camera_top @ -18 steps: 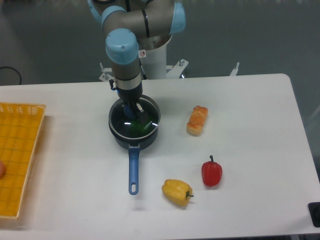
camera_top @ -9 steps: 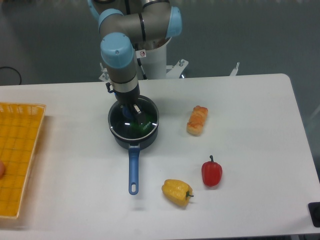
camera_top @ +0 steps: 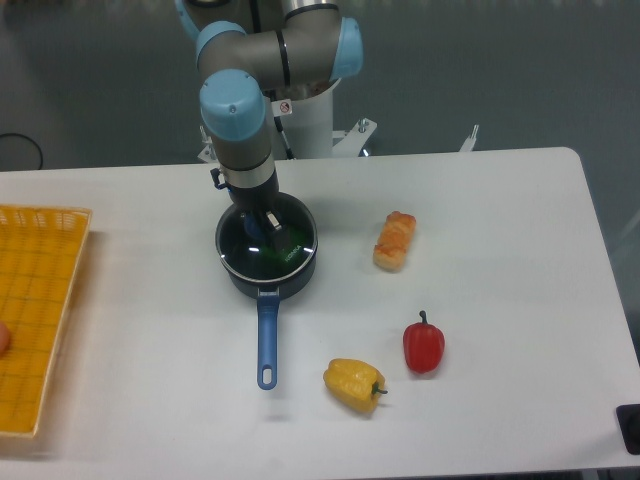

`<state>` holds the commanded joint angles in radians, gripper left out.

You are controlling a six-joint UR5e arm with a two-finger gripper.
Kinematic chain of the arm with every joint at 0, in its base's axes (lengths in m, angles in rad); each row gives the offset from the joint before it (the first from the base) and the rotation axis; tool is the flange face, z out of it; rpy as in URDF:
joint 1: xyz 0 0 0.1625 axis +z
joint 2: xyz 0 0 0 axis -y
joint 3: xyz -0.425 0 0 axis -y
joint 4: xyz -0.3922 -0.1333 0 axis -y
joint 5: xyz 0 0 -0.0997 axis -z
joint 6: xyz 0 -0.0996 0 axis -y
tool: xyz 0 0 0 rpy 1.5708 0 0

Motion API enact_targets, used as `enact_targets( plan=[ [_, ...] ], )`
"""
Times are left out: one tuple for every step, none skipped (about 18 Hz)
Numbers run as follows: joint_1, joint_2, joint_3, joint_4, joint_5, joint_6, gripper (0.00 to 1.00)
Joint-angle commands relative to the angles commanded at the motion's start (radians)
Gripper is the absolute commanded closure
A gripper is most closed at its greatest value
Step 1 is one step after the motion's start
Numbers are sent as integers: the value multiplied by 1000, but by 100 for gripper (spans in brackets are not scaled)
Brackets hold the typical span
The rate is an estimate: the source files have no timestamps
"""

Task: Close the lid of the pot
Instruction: 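Lower the glass lid onto the saucepan rim and settle it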

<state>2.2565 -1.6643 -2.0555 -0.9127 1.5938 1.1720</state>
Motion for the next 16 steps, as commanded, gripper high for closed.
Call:
enact_targets(
  plan=[
    [-11,-2,2,2,0,-2,45],
    [-14,-8,3,2,0,-2,45],
    [-14,-9,5,2,0,-3,45],
    [-14,-9,5,2,0,-3,45],
    [-14,-9,5,2,0,-3,45],
    [-14,-11,5,2,0,-3,45],
    [-14,-12,5,2,0,-3,45],
    [-14,-12,5,2,0,-3,45],
    [-14,-12,5,2,0,-3,45],
    [-12,-11,3,2,0,-3,45],
    [-12,-11,3,0,0,-2,45],
    [-12,-9,2,0,0,-2,45],
    [-12,-9,2,0,0,-2,45],
    [-12,-9,2,0,0,-2,45],
    [-12,-9,2,0,0,-2,45],
    [-11,-9,2,0,0,-2,45]
  ],
)
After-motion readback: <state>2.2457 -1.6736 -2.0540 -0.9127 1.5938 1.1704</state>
